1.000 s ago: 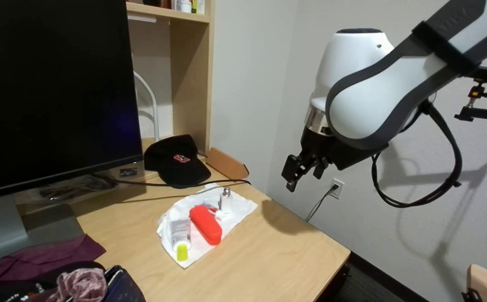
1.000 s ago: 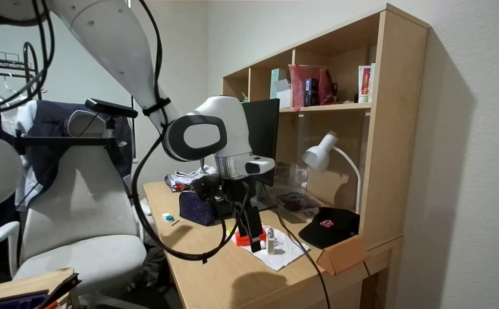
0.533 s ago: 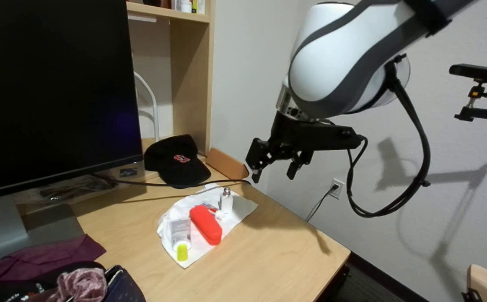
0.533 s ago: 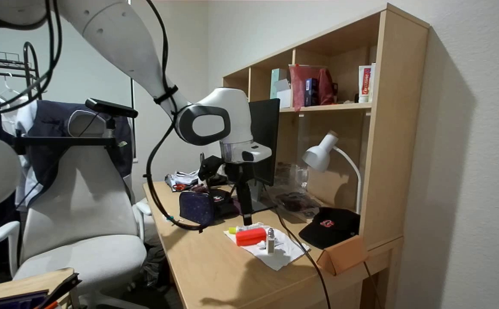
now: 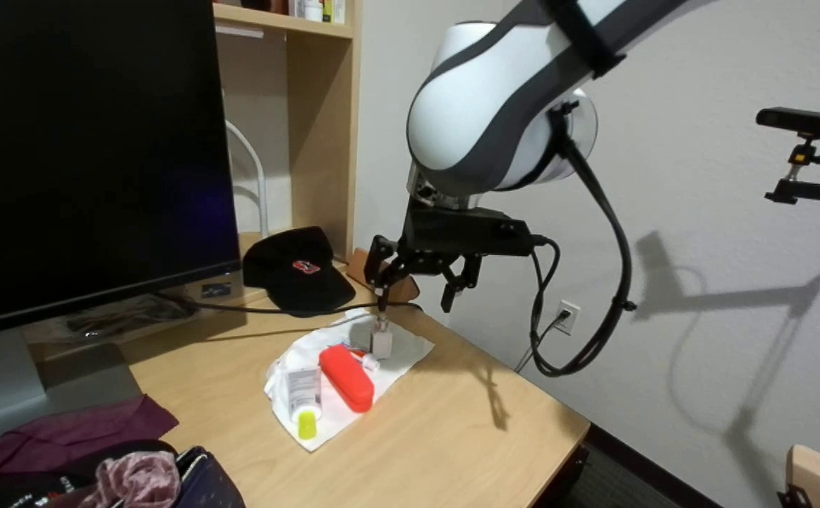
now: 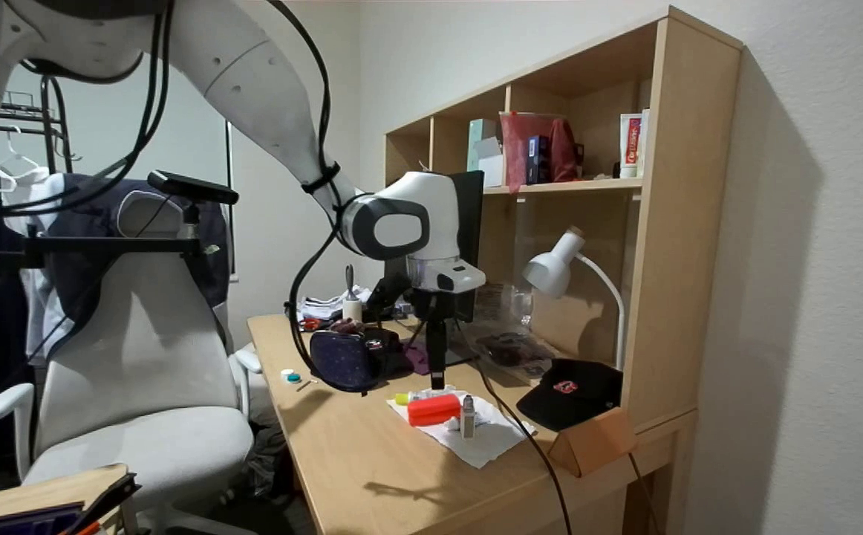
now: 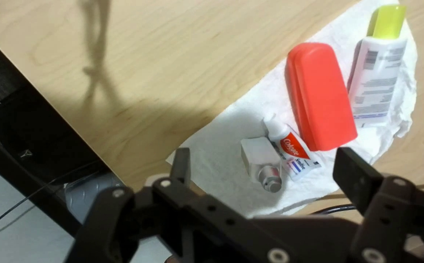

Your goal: Pick up the small white bottle and move it to the right

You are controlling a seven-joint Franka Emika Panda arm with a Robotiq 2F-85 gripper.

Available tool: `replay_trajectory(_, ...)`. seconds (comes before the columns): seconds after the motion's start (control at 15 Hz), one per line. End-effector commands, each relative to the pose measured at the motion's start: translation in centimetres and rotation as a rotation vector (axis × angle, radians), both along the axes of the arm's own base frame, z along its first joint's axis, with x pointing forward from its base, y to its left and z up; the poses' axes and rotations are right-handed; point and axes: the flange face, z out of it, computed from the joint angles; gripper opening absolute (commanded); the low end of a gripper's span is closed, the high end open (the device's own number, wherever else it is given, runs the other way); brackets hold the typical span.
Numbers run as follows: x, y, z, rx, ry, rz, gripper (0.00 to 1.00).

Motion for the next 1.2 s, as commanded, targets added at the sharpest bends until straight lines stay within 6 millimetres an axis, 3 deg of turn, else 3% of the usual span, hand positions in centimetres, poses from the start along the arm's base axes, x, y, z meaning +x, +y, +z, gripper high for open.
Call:
replay_trajectory(0.0,3.2,-1.3,-1.5,0.027,0.019,-0.021,1.0)
replay_trajectory(0.47,6.5,-1.6,-3.8,0.008,0.042,0.146,1.0)
replay_trajectory(1.0,8.4,-0.8,-4.0,-0.042,0.024,0.191,1.0)
replay_trajectory(1.07,8.5,-0.7,-4.0,-0.037,0.024,0.191,0.79)
replay_trajectory(1.13,8.5,-0.6,-4.1,-0.034,0.021,0.185,0.74)
